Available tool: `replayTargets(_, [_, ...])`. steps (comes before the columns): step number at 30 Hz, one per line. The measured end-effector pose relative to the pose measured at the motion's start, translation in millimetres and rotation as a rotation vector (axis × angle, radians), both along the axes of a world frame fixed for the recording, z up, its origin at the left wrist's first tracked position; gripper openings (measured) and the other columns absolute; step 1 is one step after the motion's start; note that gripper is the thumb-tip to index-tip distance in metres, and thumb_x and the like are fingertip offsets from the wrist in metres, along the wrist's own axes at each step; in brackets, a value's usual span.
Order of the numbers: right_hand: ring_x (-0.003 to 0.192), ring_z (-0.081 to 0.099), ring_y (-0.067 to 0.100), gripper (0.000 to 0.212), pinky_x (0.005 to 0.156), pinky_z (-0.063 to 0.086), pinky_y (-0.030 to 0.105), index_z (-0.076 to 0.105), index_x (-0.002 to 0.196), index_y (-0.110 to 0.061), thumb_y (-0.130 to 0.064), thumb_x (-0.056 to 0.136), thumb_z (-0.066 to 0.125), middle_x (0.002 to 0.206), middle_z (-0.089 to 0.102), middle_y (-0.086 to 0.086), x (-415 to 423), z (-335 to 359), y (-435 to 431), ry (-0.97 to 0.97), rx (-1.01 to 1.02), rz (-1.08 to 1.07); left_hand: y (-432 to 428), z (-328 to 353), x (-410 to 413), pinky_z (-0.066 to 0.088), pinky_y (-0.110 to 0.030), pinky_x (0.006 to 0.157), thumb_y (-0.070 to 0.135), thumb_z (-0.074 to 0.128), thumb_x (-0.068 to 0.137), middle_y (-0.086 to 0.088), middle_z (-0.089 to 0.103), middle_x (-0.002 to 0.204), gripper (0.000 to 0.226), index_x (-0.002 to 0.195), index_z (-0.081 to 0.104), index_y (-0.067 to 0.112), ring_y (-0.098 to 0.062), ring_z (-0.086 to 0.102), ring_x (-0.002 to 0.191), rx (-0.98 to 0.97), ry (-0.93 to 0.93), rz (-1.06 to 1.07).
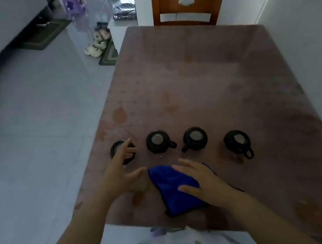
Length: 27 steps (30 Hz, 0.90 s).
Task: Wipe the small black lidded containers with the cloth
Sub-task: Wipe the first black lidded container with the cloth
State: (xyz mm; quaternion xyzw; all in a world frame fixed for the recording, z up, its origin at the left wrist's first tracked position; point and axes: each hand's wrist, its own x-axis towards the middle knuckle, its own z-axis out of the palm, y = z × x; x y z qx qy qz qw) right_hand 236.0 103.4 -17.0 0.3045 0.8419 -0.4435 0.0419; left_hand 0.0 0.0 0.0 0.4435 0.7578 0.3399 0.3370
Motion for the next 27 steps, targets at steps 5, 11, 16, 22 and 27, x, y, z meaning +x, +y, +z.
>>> replayTargets(5, [0.136, -0.022, 0.003, 0.089, 0.111, -0.017, 0.034, 0.005, 0.145, -0.045, -0.079, 0.065, 0.022, 0.148, -0.022, -0.019, -15, -22, -10, -0.266, 0.228, 0.39, 1, 2, -15, 0.033, -0.019, 0.098, 0.007, 0.072, 0.079, -0.008, 0.048, 0.136, 0.071, 0.139, 0.036, 0.012, -0.022, 0.045, 0.126, 0.066, 0.13, 0.129])
replayTargets(11, [0.141, 0.022, 0.015, 0.057, 0.118, 0.019, 0.042, 0.017, 0.139, -0.049, -0.06, 0.084, 0.025, 0.155, 0.023, -0.003, -15, -44, -17, -0.32, 0.555, 0.382, 7, -24, -37, 0.032, -0.041, 0.107, 0.023, 0.079, 0.072, -0.015, 0.033, 0.145, 0.087, 0.142, 0.03, 0.011, -0.032, 0.033, 0.133, -0.134, 0.286, 0.2])
replayTargets(16, [0.129, 0.043, 0.013, 0.04, 0.111, 0.032, 0.037, 0.053, 0.127, -0.031, -0.032, 0.089, 0.042, 0.143, 0.044, -0.003, -31, -48, -26, 0.004, 0.481, 0.066, 22, -41, -44, 0.034, -0.052, 0.108, 0.034, 0.082, 0.067, -0.01, 0.027, 0.15, 0.102, 0.146, 0.02, 0.018, -0.033, 0.033, 0.135, -0.192, 0.191, 0.152])
replayTargets(22, [0.121, 0.051, 0.01, 0.033, 0.097, 0.039, 0.008, 0.053, 0.13, -0.018, -0.017, 0.098, 0.042, 0.126, 0.056, -0.008, -69, -6, -20, 0.275, -0.116, -0.579, 29, -37, -57, 0.043, -0.045, 0.103, 0.033, 0.086, 0.061, -0.006, 0.048, 0.136, 0.089, 0.136, 0.04, 0.019, -0.027, 0.048, 0.124, -0.168, 0.139, 0.108])
replayTargets(27, [0.089, 0.063, -0.003, 0.023, 0.08, 0.05, 0.017, 0.062, 0.096, -0.035, -0.021, 0.098, 0.043, 0.092, 0.066, -0.016, -94, 33, -19, 0.49, -0.218, -0.808, 21, -12, -56, 0.043, -0.017, 0.079, 0.03, 0.084, 0.065, 0.014, 0.053, 0.11, 0.068, 0.124, 0.049, 0.026, -0.009, 0.051, 0.1, -0.104, -0.005, 0.035])
